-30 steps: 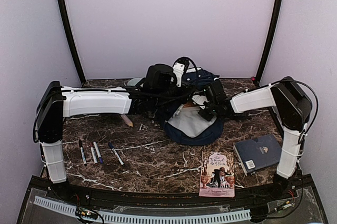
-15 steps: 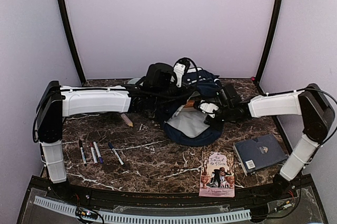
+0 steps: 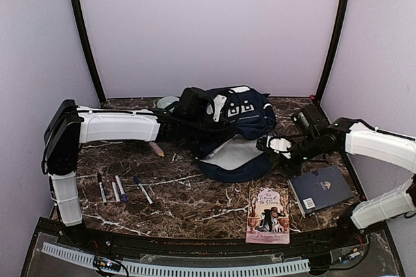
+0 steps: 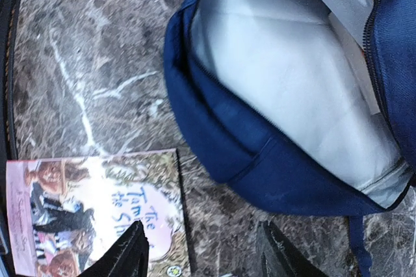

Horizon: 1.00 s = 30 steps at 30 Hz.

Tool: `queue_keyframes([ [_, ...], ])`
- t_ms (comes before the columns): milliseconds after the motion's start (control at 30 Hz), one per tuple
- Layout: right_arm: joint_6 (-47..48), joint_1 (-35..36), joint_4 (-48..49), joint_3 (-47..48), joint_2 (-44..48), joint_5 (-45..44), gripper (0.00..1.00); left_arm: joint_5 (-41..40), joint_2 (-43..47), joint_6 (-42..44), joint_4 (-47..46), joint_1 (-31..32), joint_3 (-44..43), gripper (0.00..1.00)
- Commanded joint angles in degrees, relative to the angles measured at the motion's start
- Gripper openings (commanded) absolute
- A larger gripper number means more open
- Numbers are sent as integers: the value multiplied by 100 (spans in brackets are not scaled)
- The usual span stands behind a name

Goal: Pack the student bag
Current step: Place the largest pocket of the bag in the student bag.

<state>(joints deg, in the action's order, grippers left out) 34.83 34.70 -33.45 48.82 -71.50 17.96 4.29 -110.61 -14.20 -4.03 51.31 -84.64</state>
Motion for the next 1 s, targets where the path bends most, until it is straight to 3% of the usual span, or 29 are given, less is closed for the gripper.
queue_keyframes([
  [0, 446, -33, -1106, -335, 191, 197, 58, 407, -65, -262, 340, -48, 431, 0],
  [467, 976, 272, -1143, -1010, 325, -598, 65, 206, -923, 389, 297, -536, -22, 0],
  [600, 1156, 284, -1447, -960, 431, -724, 66, 361, -759, 560, 965, -533, -425, 27],
  [733, 1386, 283, -1593, -1079, 600, -983, 68, 382, 97, 410, 1137, -294, 188, 47],
  [800, 1487, 291, -1596, -1157, 627, -1087, 68, 258, 607, 319, 1301, -123, 517, 53],
  [967, 1479, 324, -1284, -1315, 485, -1217, 68, 506, 1378, -523, 1520, 134, 1343, 55],
])
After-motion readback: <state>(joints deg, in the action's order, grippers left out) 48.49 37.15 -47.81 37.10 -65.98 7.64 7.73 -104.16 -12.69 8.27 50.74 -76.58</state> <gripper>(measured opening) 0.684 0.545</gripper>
